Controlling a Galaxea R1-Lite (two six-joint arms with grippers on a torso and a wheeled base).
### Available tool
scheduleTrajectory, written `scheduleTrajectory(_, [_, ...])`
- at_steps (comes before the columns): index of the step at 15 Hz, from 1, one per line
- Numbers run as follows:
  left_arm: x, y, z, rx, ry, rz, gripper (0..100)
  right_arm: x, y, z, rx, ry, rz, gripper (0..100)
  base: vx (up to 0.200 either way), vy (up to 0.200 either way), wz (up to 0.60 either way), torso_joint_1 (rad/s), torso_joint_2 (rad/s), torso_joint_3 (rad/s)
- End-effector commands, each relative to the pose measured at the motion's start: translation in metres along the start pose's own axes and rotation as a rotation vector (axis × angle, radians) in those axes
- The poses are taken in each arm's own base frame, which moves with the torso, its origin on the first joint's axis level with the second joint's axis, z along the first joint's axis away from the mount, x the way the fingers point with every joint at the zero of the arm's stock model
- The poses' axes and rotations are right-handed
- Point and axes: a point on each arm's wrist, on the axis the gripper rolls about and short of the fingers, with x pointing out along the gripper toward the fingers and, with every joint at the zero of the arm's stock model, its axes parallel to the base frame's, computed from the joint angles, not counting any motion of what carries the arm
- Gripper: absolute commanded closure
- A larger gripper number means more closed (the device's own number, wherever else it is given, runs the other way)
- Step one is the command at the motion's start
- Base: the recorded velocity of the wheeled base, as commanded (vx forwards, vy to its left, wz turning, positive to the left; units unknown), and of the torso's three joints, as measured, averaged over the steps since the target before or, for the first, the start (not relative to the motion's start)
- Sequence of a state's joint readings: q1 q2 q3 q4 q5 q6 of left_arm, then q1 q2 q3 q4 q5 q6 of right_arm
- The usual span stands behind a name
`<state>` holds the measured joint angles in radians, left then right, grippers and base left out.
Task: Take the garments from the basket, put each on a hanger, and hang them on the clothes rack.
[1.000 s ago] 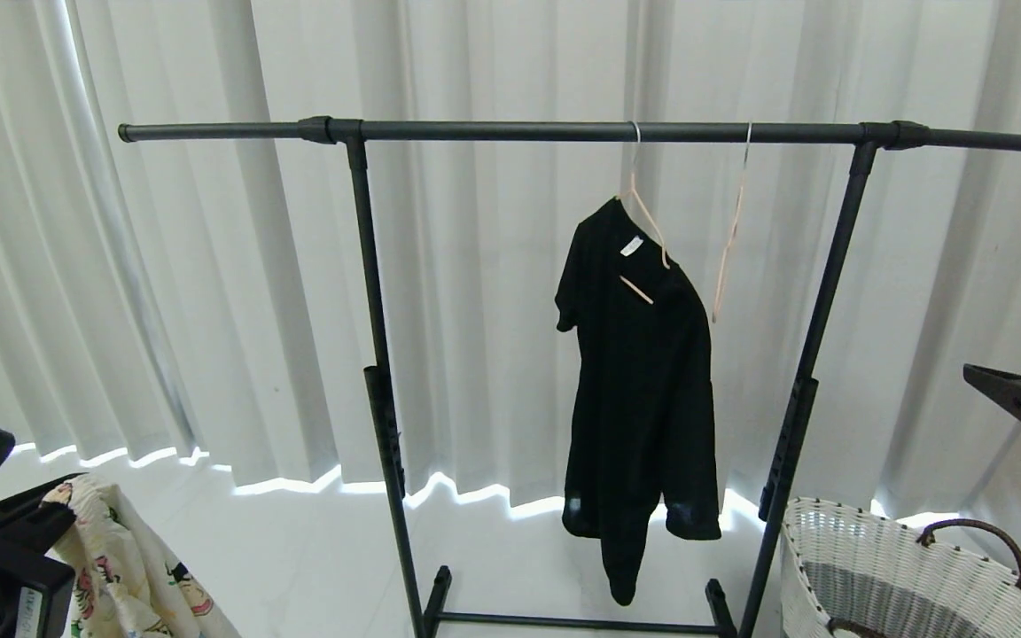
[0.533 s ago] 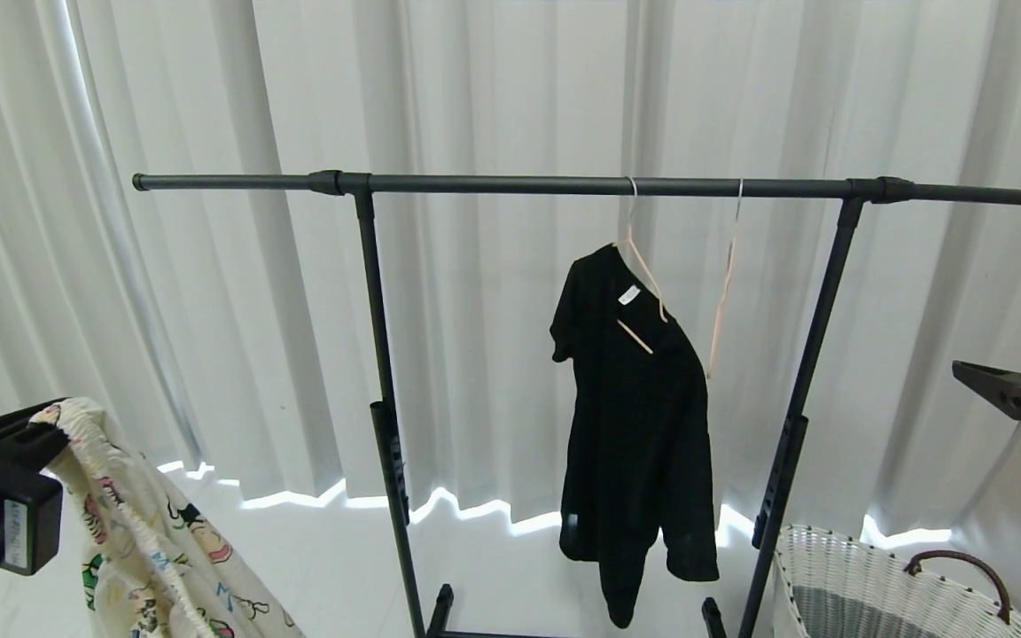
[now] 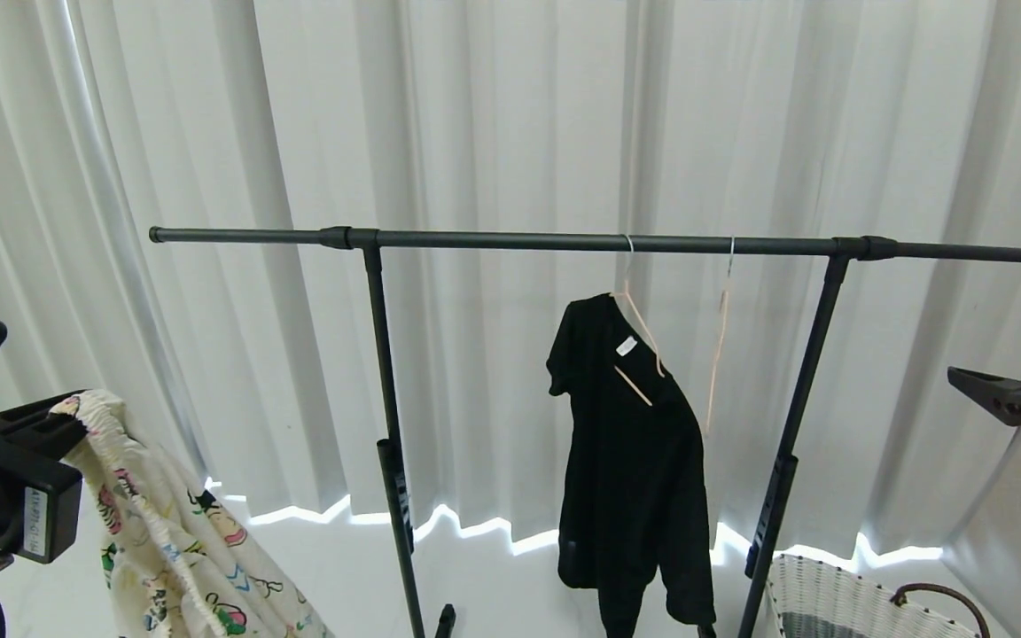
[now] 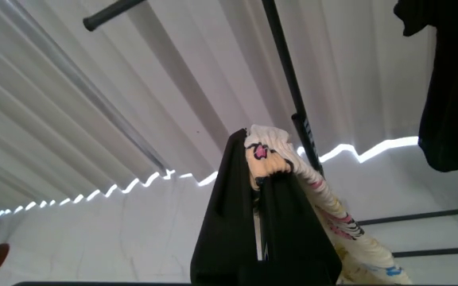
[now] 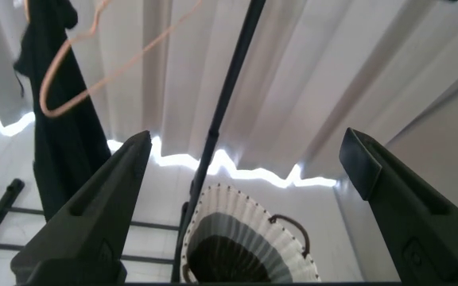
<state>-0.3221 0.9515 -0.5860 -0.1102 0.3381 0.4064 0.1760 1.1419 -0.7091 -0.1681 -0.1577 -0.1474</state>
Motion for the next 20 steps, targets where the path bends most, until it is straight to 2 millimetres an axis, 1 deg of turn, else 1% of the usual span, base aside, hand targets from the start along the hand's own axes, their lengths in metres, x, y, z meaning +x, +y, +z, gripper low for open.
scheduleTrajectory(1, [0.001, 0.000, 0.000, 0.001, 0.002, 0.000, 100, 0.001, 0.001, -0.005, -0.004, -0.001, 0.001, 0, 0.000, 0.000, 0.00, 0.246, -0.54, -0.295])
scheduleTrajectory(5, [0.001, 0.000, 0.000, 0.001, 0.002, 0.000, 100, 0.002, 0.001, -0.005, 0.000, -0.007, 0.002, 0, 0.200, 0.000, 0.00, 0.261, -0.56, -0.298])
scheduleTrajectory(7, [0.000, 0.000, 0.000, 0.000, 0.001, 0.001, 100, 0.001, 0.001, -0.005, 0.001, -0.009, 0.003, 0, 0.200, 0.000, 0.00, 0.168, -0.39, -0.190])
scheduleTrajectory(10, [0.000, 0.000, 0.000, -0.001, -0.002, 0.002, 100, 0.001, 0.001, -0.006, 0.001, -0.008, 0.005, 0, 0.200, 0.000, 0.00, 0.063, -0.08, -0.056])
scheduleTrajectory(13, [-0.001, 0.000, 0.000, 0.000, -0.003, -0.001, 100, 0.002, 0.005, -0.015, 0.003, 0.026, 0.022, 0, 0.200, 0.000, 0.00, 0.010, -0.01, -0.006])
scheduleTrajectory(15, [0.000, 0.000, 0.000, 0.001, -0.002, -0.002, 100, 0.004, 0.019, -0.026, 0.063, 0.073, 0.095, 0, 0.200, 0.000, 0.00, 0.005, 0.00, 0.002])
scheduleTrajectory(18, [-0.001, -0.004, -0.002, 0.009, -0.004, -0.023, 100, 0.028, 0.042, -0.032, 0.137, 0.167, 0.146, 0, 0.200, 0.000, 0.00, 0.004, 0.00, 0.002])
scheduleTrajectory(19, [-0.001, -0.005, -0.002, 0.011, -0.008, -0.031, 100, 0.035, 0.050, -0.033, 0.147, 0.191, 0.144, 0, 0.000, 0.000, 0.00, 0.000, 0.00, 0.000])
scheduleTrajectory(20, [-0.002, -0.007, -0.001, 0.017, -0.016, -0.053, 100, 0.048, 0.068, -0.036, 0.173, 0.237, 0.130, 0, 0.000, 0.000, 0.00, 0.000, 0.00, 0.000])
